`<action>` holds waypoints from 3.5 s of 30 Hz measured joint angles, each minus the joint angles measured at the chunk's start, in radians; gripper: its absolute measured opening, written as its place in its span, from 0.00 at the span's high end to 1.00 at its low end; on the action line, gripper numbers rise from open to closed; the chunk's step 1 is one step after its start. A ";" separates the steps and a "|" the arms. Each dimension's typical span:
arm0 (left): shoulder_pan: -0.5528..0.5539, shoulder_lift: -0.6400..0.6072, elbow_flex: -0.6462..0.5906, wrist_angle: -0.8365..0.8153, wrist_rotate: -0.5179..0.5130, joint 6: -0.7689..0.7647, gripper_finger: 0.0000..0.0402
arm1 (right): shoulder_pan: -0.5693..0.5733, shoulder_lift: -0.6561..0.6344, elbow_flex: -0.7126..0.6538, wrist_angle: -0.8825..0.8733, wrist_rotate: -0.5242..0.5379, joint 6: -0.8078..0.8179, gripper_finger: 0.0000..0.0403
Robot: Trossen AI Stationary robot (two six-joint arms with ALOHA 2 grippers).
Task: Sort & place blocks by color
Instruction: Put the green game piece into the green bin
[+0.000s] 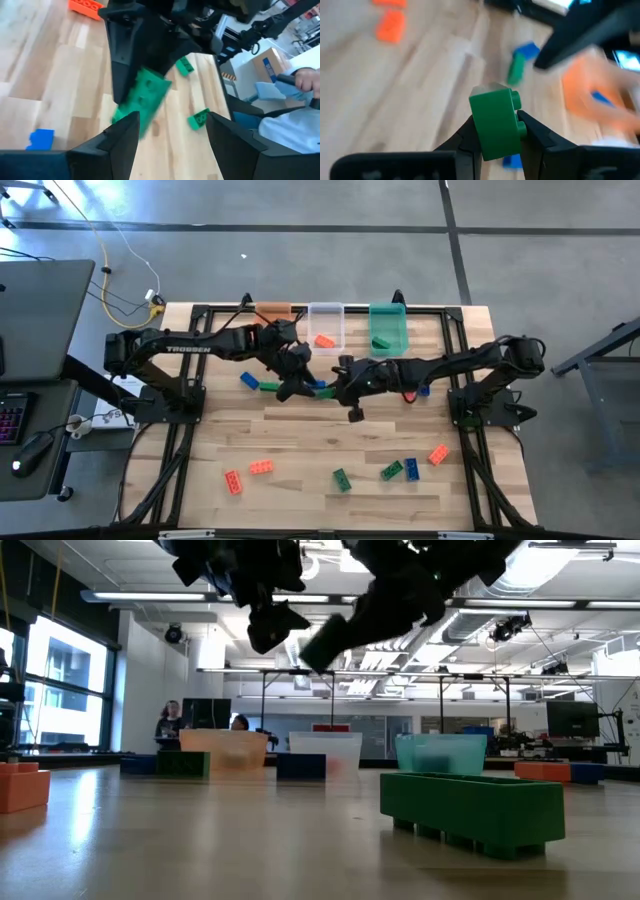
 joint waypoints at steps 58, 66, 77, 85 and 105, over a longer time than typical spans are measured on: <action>0.327 -0.118 0.000 0.349 -1.232 0.581 0.47 | -0.686 -0.002 0.000 -0.098 0.543 -0.163 0.82; 0.361 -0.117 0.000 0.339 -1.116 0.502 0.47 | -0.731 -0.002 0.000 -0.308 0.369 0.018 0.82; 0.267 -0.117 0.000 0.221 -1.059 0.461 0.47 | -0.784 -0.101 0.002 -0.396 0.027 0.167 0.82; 0.111 -0.121 0.000 0.068 -1.060 0.398 0.47 | -0.828 -0.095 0.002 -0.525 -0.085 0.274 0.82; -0.220 -0.184 -0.001 -0.386 -1.062 0.071 0.47 | -0.811 -0.032 0.002 -0.525 -0.020 0.309 0.61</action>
